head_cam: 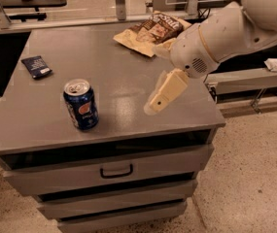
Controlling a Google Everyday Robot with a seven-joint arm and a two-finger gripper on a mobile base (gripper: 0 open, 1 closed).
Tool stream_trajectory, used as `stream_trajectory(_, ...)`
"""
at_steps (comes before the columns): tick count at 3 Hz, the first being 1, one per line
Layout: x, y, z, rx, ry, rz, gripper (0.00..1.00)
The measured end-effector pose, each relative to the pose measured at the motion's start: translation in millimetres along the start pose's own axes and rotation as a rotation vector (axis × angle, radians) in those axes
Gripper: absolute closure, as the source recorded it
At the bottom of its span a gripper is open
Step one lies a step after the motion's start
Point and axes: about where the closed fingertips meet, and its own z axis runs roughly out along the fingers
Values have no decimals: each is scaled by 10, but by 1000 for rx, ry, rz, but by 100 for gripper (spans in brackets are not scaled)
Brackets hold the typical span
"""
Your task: Move pepsi can near brown chip bag
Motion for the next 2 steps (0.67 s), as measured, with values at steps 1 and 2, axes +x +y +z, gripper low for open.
stream_trajectory(1, -361, 26, 417, -34, -177, -31, 0)
stream_trajectory(2, -522, 115, 793, -72, -305, -30, 0)
